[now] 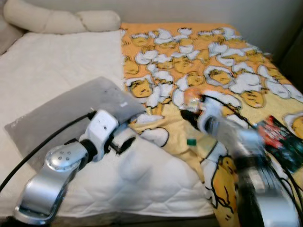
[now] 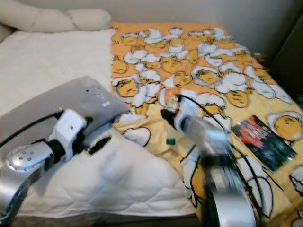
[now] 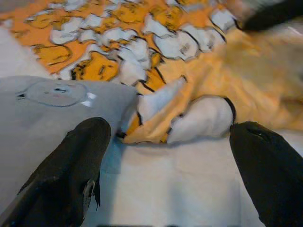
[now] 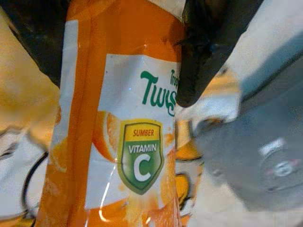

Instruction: Clean up the room

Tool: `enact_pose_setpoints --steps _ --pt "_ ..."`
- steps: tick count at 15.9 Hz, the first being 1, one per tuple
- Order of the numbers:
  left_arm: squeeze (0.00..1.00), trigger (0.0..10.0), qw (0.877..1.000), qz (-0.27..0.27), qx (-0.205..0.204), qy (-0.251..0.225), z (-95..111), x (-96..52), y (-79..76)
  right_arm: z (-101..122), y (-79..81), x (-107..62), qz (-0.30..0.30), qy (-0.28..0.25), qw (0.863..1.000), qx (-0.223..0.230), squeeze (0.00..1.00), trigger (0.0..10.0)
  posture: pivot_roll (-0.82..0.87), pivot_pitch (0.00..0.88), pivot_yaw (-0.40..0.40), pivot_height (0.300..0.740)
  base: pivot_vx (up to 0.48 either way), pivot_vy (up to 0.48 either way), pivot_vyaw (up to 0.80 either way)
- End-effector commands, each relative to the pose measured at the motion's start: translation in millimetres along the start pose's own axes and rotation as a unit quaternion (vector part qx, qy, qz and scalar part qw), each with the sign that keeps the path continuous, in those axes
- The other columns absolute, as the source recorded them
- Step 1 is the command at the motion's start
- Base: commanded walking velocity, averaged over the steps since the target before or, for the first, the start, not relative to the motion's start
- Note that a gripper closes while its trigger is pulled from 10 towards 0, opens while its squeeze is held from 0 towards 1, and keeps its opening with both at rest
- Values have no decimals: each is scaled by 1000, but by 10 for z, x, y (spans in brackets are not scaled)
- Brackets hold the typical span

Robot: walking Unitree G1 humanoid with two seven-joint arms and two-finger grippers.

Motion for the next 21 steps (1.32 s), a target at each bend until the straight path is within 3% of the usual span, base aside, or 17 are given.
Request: enact_pose_setpoints --steps 1,2,3,4,5,6,8,12,14,19,21 --pt "0 10000 1000 10 -7 -14 35 -12 24 149 55 -129 23 -26 999 3 0 0 -150 0 -28 740 0 0 0" --pt "0 10000 1000 17 -14 -21 36 -13 23 178 88 -231 41 -54 998 2 0 10000 -154 0 -30 740 0 0 0" --pt "0 10000 999 39 -15 -23 24 -15 54 182 113 -331 47 -92 994 -20 0 10000 -155 0 -31 740 0 0 0" --pt "0 10000 998 65 -10 -25 16 -12 91 150 125 -403 40 -115 993 -3 0 10000 -152 0 -32 740 0 0 0" --pt "0 10000 992 127 -18 -17 -18 -20 222 110 197 -475 47 -129 991 0 0 10000 -152 0 -29 740 0 0 800" --pt "0 10000 989 147 -22 -14 -41 -45 271 64 291 -532 57 -129 990 -26 0 10000 -154 0 -20 740 0 0 800" --pt "0 10000 978 191 -75 -24 -78 -93 348 -89 365 -591 48 -112 991 -46 0 10000 -153 0 -16 740 0 0 800" --pt "0 10000 977 203 -63 -32 -15 -24 294 -165 282 -607 22 -108 993 -45 0 10000 -133 0 -27 740 0 0 800" --pt "0 10000 972 214 -89 -34 -35 -40 318 -210 311 -599 21 -102 994 -34 0 10000 -135 0 -18 740 0 0 800" --pt "0 10000 978 201 -54 -13 -80 -21 282 -308 417 -561 33 -94 994 -35 0 10000 -101 0 -29 740 0 0 800" --pt "0 10000 975 209 -70 -30 -7 -8 337 -336 468 -530 41 -88 994 -47 0 10000 -101 0 -37 740 0 0 800"
Point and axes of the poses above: a point about 5 cm out from each wrist's last joint towards the gripper, its own x axis pointing out of the wrist towards the gripper, its own z axis along the axis of the wrist's last joint, y = z × x, the point moved 3 cm from there along x, pointing out of the wrist towards the gripper, and after that the axes turned 5 degrees about -x, right-handed, at the moved point
